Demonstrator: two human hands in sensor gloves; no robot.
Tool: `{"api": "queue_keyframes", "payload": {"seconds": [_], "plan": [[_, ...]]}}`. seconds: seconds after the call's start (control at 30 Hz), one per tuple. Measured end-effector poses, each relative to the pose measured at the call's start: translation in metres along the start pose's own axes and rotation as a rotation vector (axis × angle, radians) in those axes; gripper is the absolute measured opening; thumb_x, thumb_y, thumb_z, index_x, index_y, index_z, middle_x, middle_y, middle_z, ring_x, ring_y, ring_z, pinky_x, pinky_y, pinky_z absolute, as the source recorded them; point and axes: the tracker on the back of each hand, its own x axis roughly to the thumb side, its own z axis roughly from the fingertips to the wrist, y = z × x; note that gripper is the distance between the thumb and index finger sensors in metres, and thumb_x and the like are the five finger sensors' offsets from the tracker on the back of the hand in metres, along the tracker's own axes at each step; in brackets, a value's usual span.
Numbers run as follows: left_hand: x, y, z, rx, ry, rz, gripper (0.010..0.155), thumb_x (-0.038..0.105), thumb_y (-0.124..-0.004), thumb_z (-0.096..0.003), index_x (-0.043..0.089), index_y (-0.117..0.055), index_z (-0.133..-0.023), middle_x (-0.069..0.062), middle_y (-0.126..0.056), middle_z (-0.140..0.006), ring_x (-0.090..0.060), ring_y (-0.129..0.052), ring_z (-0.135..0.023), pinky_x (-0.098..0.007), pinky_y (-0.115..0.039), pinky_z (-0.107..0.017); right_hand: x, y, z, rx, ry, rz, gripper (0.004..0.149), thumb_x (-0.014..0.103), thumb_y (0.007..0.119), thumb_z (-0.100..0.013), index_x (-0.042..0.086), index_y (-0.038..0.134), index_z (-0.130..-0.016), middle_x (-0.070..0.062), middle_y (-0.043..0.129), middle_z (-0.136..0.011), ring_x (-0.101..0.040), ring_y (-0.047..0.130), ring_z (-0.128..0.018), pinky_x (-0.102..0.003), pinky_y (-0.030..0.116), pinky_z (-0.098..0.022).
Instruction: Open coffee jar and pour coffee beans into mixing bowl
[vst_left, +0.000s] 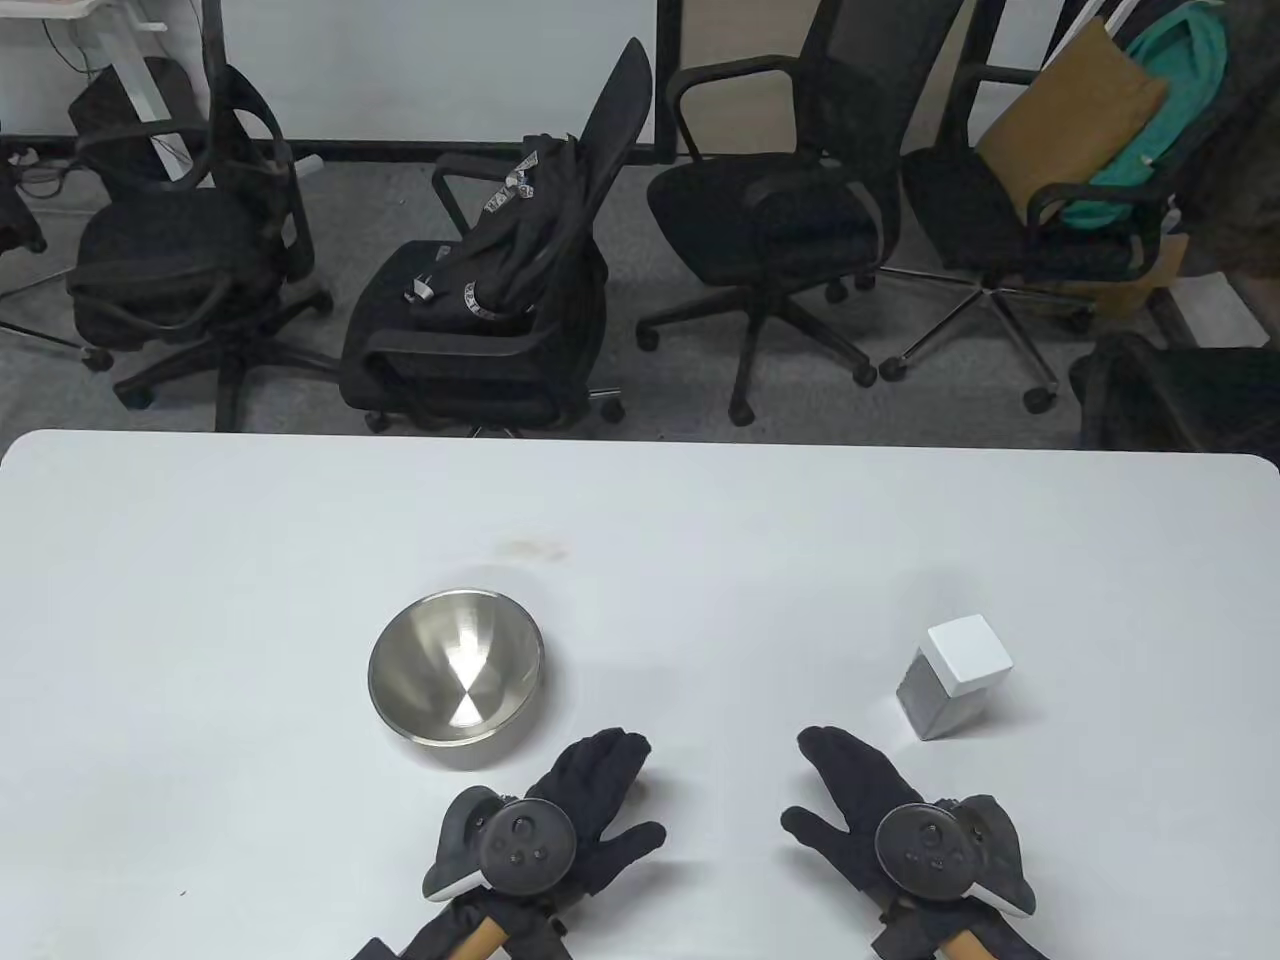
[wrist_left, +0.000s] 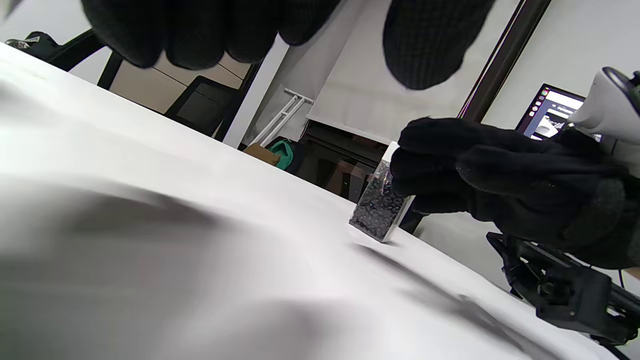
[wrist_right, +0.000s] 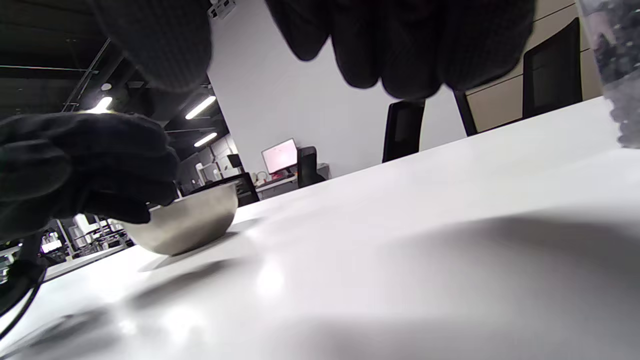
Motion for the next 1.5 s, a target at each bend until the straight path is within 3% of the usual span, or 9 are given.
{"api": "queue_keyframes", "payload": {"seconds": [0.63, 0.77, 1.0, 1.1, 1.2, 1.3, 1.5], "plan": [[0.001, -0.002, 0.0, -0.029, 0.011, -0.009, 0.079, 0.05, -0.078, -0.0585, 0.005, -0.053, -0.119, -0.028, -0.06, -0.116, -0.054, -0.071, -0.101, -0.063, -0.071, -0.069, 0.001, -0.007, 0.003, -0.052, 0.024, 0.018, 0.077, 0.048, 0.072, -0.06, 0.002, 0.044, -0.114, -0.031, 0.057, -0.108, -0.052, 0.067, -0.092, -0.064, 0.065, -0.066], [0.001, -0.002, 0.0, -0.037, 0.01, -0.009, 0.079, 0.05, -0.078, -0.0586, 0.004, -0.052, -0.119, -0.028, -0.06, -0.116, -0.053, -0.071, -0.101, -0.063, -0.071, -0.069, 0.0, -0.014, 0.004, -0.104, 0.073, 0.033, 0.079, 0.049, 0.072, -0.06, 0.001, 0.041, -0.114, -0.031, 0.055, -0.108, -0.052, 0.066, -0.093, -0.064, 0.064, -0.066], [0.001, -0.002, 0.0, -0.032, 0.001, -0.004, 0.08, 0.05, -0.078, -0.0586, 0.004, -0.052, -0.119, -0.028, -0.059, -0.116, -0.054, -0.071, -0.101, -0.063, -0.071, -0.069, -0.007, -0.057, 0.022, -0.466, 0.213, 0.095, 0.081, 0.05, 0.074, -0.059, -0.002, 0.042, -0.112, -0.029, 0.062, -0.103, -0.046, 0.076, -0.086, -0.055, 0.074, -0.063], [0.002, -0.002, -0.001, -0.032, -0.003, -0.007, 0.08, 0.05, -0.078, -0.0585, 0.004, -0.052, -0.119, -0.028, -0.06, -0.116, -0.053, -0.071, -0.101, -0.063, -0.071, -0.069, -0.023, -0.076, 0.031, -0.589, 0.333, 0.135, 0.087, 0.052, 0.075, -0.059, -0.005, 0.036, -0.112, -0.03, 0.058, -0.103, -0.046, 0.072, -0.087, -0.054, 0.072, -0.064], [0.003, -0.003, -0.001, -0.033, -0.007, -0.01, 0.08, 0.05, -0.078, -0.0584, 0.004, -0.052, -0.119, -0.028, -0.059, -0.116, -0.053, -0.071, -0.101, -0.062, -0.071, -0.069, -0.049, -0.074, 0.032, -0.559, 0.443, 0.07, 0.1, 0.054, 0.076, -0.057, -0.012, 0.024, -0.111, -0.038, 0.045, -0.106, -0.055, 0.061, -0.091, -0.062, 0.063, -0.066], [0.003, -0.003, -0.001, -0.036, -0.008, -0.01, 0.08, 0.05, -0.078, -0.0583, 0.004, -0.051, -0.119, -0.028, -0.059, -0.116, -0.054, -0.071, -0.101, -0.062, -0.071, -0.069, -0.078, -0.064, 0.031, -0.505, 0.566, -0.105, 0.11, 0.054, 0.08, -0.054, -0.017, 0.016, -0.109, -0.042, 0.037, -0.106, -0.06, 0.053, -0.093, -0.065, 0.058, -0.067], [0.003, -0.005, -0.001, -0.049, -0.009, -0.005, 0.081, 0.05, -0.078, -0.0583, 0.004, -0.051, -0.119, -0.028, -0.059, -0.116, -0.054, -0.071, -0.101, -0.062, -0.071, -0.07, -0.106, -0.043, 0.021, -0.376, 0.746, -0.273, 0.114, 0.051, 0.084, -0.052, -0.017, 0.012, -0.109, -0.042, 0.033, -0.108, -0.059, 0.05, -0.095, -0.065, 0.056, -0.068]]}}
